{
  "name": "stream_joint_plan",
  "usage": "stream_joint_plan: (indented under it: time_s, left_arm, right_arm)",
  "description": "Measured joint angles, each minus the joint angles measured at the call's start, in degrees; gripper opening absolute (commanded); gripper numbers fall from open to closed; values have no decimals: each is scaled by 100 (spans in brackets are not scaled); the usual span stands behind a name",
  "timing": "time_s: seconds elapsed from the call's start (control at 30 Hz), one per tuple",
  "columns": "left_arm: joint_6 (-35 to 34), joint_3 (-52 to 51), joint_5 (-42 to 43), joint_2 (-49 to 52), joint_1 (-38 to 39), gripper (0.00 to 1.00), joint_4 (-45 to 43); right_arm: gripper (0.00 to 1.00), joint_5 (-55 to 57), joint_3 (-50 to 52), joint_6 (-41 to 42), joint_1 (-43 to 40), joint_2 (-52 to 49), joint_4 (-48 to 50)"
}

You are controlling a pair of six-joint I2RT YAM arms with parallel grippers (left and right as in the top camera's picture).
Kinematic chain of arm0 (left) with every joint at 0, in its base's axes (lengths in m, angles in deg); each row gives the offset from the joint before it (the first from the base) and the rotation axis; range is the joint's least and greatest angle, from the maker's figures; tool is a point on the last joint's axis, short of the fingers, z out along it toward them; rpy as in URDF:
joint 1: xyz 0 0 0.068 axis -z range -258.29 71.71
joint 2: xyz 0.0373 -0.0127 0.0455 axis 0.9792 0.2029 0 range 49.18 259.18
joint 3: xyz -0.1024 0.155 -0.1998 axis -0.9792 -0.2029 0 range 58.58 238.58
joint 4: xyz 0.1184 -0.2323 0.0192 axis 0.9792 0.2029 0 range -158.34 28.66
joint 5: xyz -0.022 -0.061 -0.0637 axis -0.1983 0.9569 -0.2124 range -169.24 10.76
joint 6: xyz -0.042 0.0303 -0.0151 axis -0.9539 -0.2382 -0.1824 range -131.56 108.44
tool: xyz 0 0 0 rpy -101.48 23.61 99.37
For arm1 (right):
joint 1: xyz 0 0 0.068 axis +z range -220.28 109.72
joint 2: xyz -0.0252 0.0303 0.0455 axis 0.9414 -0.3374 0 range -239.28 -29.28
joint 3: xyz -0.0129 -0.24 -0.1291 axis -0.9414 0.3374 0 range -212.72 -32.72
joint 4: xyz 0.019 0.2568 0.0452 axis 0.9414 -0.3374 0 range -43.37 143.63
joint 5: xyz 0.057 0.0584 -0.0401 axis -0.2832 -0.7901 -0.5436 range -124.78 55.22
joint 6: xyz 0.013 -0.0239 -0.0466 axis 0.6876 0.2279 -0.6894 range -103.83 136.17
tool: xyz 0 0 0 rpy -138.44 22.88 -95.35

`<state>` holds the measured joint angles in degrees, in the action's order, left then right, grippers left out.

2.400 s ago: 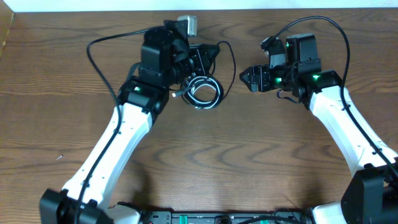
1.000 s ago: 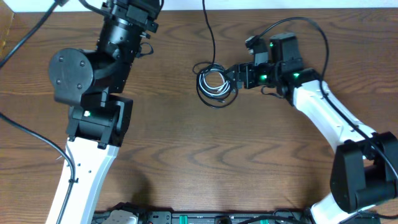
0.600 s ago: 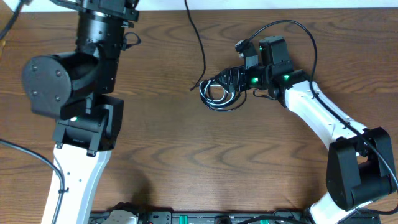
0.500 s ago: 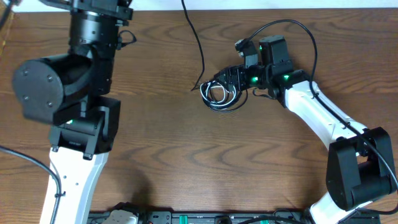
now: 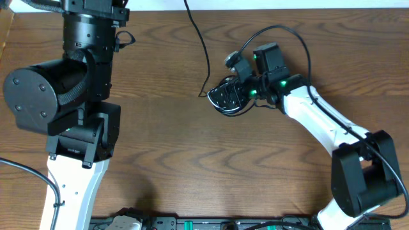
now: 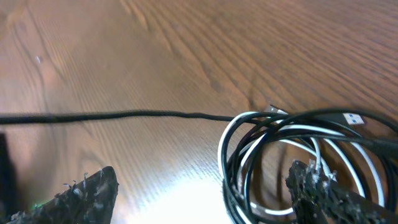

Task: Untangle cables

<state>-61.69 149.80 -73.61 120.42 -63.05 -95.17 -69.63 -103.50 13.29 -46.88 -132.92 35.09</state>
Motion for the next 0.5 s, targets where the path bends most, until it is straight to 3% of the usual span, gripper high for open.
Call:
stream_joint_plan:
  time_s: [0.33,0.5]
  left_arm:
    - [66,0,0,0,0,7,-4]
    - [66,0,-2,0,0,8,7]
  right_arm:
    - [83,-94,0,-640,258,-1318,1556]
    - [77,-114,-2,-693,520,-1705,2404]
